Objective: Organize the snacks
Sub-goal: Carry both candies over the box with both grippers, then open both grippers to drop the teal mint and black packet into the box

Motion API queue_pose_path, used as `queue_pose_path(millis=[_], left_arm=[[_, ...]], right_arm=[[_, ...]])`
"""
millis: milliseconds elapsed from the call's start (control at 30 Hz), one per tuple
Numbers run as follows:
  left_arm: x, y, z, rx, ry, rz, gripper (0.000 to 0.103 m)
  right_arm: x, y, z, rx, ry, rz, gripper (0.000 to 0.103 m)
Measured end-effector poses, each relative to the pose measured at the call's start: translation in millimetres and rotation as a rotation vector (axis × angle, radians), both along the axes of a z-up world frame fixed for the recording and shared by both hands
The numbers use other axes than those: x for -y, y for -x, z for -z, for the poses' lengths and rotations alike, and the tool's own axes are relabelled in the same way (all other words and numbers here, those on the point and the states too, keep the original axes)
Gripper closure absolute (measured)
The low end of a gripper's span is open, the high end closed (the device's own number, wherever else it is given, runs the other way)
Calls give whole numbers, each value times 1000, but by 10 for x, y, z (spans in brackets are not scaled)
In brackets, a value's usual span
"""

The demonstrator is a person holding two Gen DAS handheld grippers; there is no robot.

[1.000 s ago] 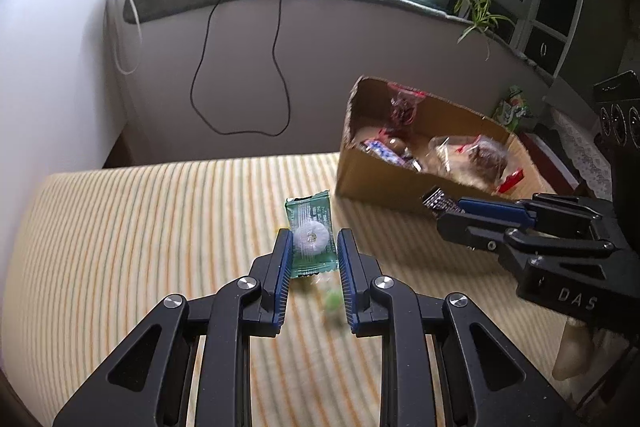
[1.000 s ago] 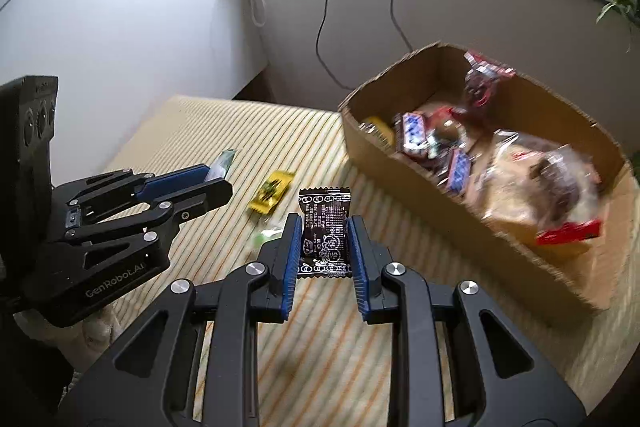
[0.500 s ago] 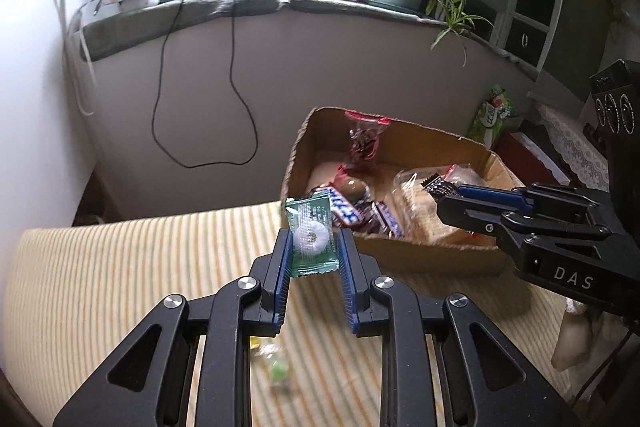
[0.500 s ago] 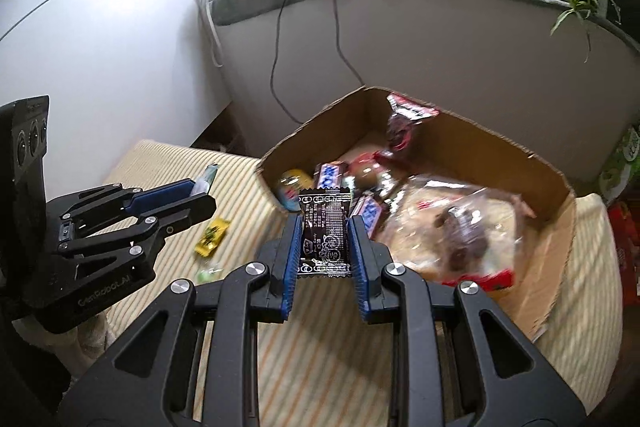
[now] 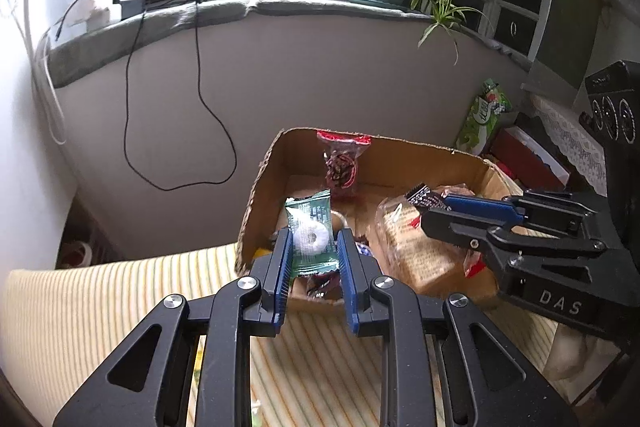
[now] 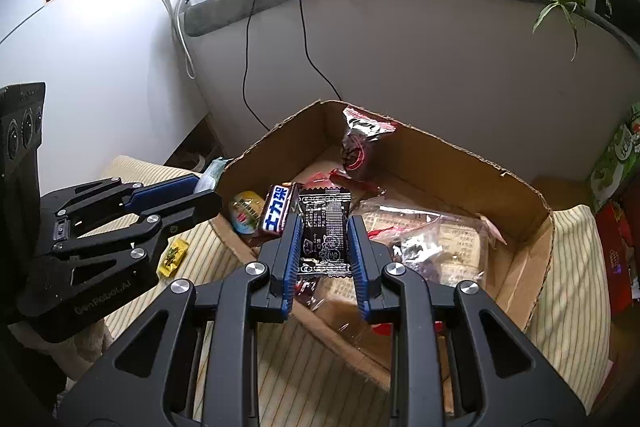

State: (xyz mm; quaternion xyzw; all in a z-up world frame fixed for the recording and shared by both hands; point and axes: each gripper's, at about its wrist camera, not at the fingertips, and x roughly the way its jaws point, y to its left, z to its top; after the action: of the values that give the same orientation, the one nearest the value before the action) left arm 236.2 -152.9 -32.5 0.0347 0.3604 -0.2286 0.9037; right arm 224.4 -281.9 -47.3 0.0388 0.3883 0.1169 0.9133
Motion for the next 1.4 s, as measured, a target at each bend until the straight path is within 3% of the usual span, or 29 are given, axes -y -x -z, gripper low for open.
queue_pose_path(millis=[1000, 1067, 1200, 1400], left_arm=[[142, -137, 68, -19, -13, 13, 80], [130, -132, 58, -17, -12, 10, 75], [106, -126, 41, -14, -9, 7, 74], [48, -63, -11, -5, -2, -2, 66]], right_arm=[[156, -99, 130, -33, -10, 44, 78], [167, -94, 126, -32, -10, 50, 77], [155, -62, 90, -12, 6, 54, 46], [140, -18, 49, -3, 25, 68, 33]])
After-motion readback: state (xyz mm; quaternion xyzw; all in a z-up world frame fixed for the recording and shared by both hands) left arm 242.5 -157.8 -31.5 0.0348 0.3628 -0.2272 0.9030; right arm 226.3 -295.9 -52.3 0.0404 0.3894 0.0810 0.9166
